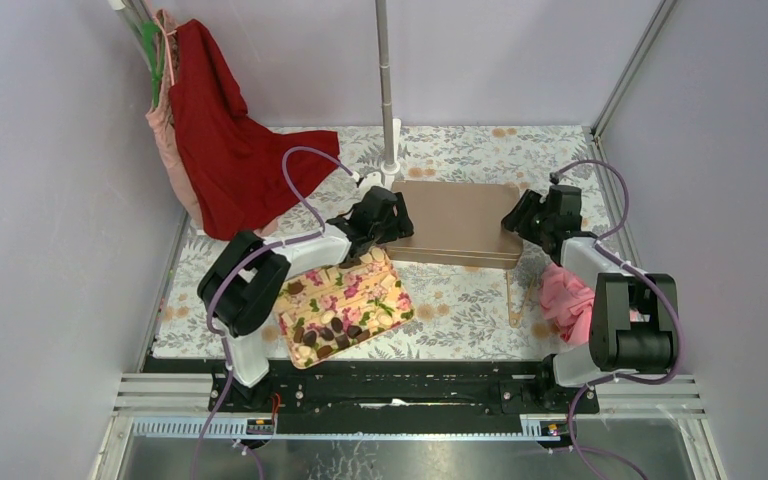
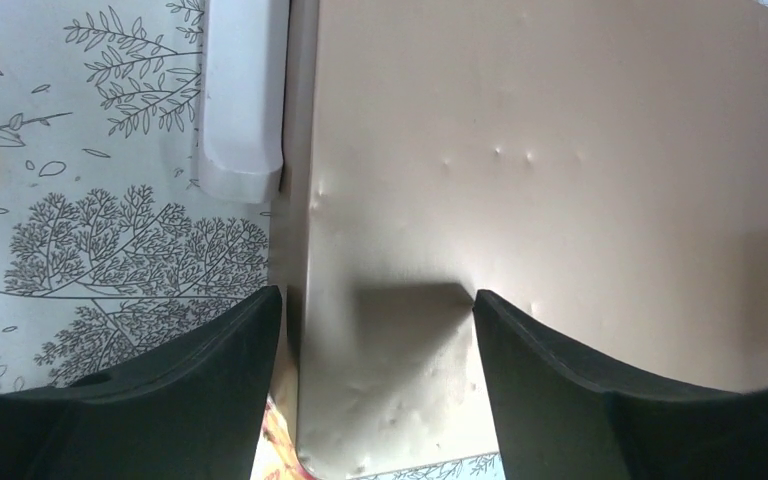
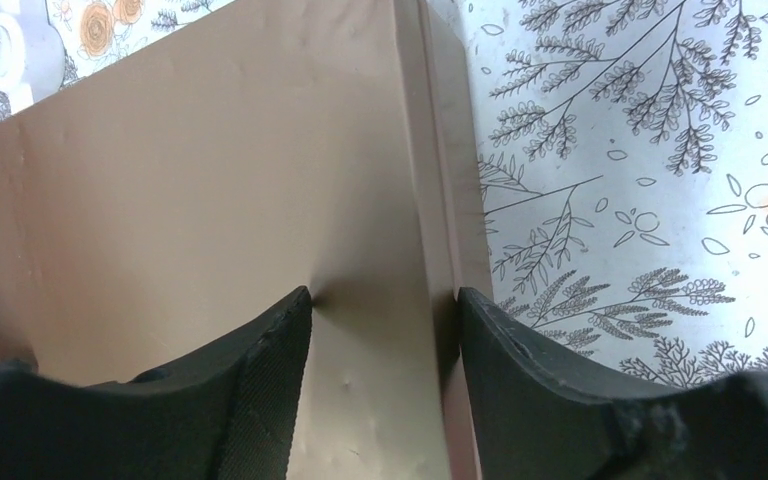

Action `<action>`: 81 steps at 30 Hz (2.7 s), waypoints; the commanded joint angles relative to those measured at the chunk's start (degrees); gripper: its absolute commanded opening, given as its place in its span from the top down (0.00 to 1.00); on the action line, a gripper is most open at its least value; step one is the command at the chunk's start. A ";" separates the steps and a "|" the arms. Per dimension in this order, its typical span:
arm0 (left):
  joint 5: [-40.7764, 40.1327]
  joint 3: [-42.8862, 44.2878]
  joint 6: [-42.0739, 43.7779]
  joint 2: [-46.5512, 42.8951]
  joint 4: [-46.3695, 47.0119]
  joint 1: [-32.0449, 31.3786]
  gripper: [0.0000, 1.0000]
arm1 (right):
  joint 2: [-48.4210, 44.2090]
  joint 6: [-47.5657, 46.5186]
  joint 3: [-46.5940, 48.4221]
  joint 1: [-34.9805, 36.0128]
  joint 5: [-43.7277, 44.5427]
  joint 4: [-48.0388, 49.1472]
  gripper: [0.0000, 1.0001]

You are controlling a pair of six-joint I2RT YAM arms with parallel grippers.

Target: Pack the chocolate

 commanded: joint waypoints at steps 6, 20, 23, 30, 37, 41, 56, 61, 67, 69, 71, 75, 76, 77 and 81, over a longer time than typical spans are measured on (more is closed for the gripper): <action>-5.76 2.27 3.51 -8.29 -7.47 -0.57 0.15 | -3.91 0.03 -0.86 3.67 0.37 -11.49 0.23; -4.91 -11.13 7.56 -24.36 -16.53 -11.14 0.11 | -12.82 -0.30 -3.28 3.67 11.96 -11.20 0.00; -2.62 -13.90 7.19 -27.24 -16.79 -15.63 0.11 | -13.97 -0.24 -3.39 3.67 13.10 -11.20 0.00; 2.71 -14.73 7.83 -24.46 -16.69 -27.18 0.10 | -16.85 -0.46 -3.83 3.72 14.24 -10.98 0.00; 8.21 -13.33 10.85 -20.04 -15.53 -31.59 0.11 | -17.68 -0.60 -4.14 3.67 14.33 -11.31 0.00; 8.78 -12.57 11.31 -16.01 -16.27 -31.56 0.11 | -17.80 -0.87 -3.84 3.67 14.33 -11.51 0.00; -6.62 -16.02 12.99 -13.39 -26.94 -20.03 0.11 | -16.19 -1.17 -2.33 3.67 13.69 -11.67 0.00; -12.55 -15.62 11.68 -12.01 -28.57 -10.49 0.11 | -15.16 -0.82 -1.54 3.67 13.14 -11.14 0.00; -14.05 -12.06 9.16 -12.17 -27.05 -1.40 0.10 | -12.77 -0.73 -0.07 3.68 11.19 -11.00 0.00; -14.32 -10.07 8.17 -13.40 -26.78 -0.70 0.10 | -11.43 -1.03 0.38 3.68 9.76 -10.85 0.00; -13.88 -8.51 7.70 -15.17 -25.32 -0.57 0.09 | -9.81 -1.49 1.27 3.67 7.48 -11.42 0.00; -10.99 -5.83 7.05 -17.86 -20.91 -0.36 0.09 | -7.75 -1.56 1.73 3.72 3.41 -11.66 0.00; -9.79 -5.21 6.88 -18.16 -19.99 -0.26 0.09 | -7.62 -1.45 1.46 3.68 2.45 -11.65 0.00; -9.06 -4.53 6.53 -18.25 -19.34 -0.24 0.09 | -7.67 -1.40 1.05 3.67 1.57 -11.63 0.00; -5.40 -3.13 6.00 -17.23 -16.92 -0.08 0.08 | -8.36 -1.89 -0.35 3.67 -1.82 -11.71 0.00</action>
